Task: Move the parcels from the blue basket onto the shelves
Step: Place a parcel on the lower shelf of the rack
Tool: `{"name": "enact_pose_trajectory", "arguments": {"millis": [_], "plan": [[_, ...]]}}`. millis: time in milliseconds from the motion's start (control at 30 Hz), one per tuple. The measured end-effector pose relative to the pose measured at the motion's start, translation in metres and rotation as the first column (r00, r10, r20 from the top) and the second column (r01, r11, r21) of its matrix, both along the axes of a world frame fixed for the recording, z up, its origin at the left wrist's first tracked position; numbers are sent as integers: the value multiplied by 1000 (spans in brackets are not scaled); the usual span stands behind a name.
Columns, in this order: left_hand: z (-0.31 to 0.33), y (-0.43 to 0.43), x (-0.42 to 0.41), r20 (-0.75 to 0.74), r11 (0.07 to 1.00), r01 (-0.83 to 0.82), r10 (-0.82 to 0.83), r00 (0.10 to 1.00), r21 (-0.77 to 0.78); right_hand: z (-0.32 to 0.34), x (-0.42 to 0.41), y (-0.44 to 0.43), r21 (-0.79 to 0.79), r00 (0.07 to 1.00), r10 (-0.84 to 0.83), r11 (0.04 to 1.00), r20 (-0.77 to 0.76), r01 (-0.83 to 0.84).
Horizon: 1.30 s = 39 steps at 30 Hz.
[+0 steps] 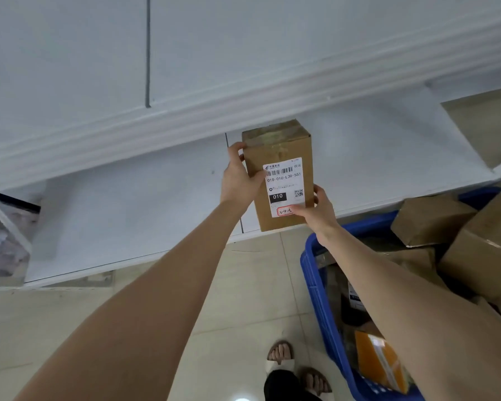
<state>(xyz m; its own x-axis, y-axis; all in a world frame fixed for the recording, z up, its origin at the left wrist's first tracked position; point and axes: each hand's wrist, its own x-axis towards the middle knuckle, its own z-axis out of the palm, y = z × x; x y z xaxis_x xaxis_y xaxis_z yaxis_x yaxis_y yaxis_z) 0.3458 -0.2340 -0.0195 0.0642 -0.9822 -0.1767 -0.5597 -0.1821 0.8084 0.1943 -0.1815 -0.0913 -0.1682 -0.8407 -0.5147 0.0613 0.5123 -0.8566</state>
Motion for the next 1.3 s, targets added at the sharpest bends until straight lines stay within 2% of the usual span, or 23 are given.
{"name": "enact_pose_trajectory", "arguments": {"millis": [167,433,800,900,1000,1067,1133,1200,1300], "plan": [[-47,-10,-5,-81,999,-11,8,997,-37,-54,-2,-20,-45,993,4,999,-118,-9],[-80,-12,-17,-148,990,-31,11,989,-135,-89,-7,-42,-97,987,-56,994,-151,41],[-97,19,-20,-103,983,-37,19,994,-178,-89,-10,-27,-38,962,-13,999,-272,3],[-92,26,-21,-51,981,-9,-1,999,-192,-78,-12,-25,-3,942,50,999,-331,-54],[-75,29,-22,76,983,36,-23,997,-180,-59,-15,-21,3,913,52,998,-404,-56],[-60,31,-22,213,985,56,-20,977,-163,-39,-19,-17,-8,855,30,999,-518,-40],[-45,32,-20,323,978,111,-49,945,-175,-16,-23,-12,-39,751,54,994,-658,-106],[-31,31,-20,408,967,208,-131,903,-150,5,-26,-11,-59,615,109,967,-781,-247],[-21,28,-25,585,930,365,-278,762,-33,25,-24,-16,13,407,221,890,-886,-455]]}}
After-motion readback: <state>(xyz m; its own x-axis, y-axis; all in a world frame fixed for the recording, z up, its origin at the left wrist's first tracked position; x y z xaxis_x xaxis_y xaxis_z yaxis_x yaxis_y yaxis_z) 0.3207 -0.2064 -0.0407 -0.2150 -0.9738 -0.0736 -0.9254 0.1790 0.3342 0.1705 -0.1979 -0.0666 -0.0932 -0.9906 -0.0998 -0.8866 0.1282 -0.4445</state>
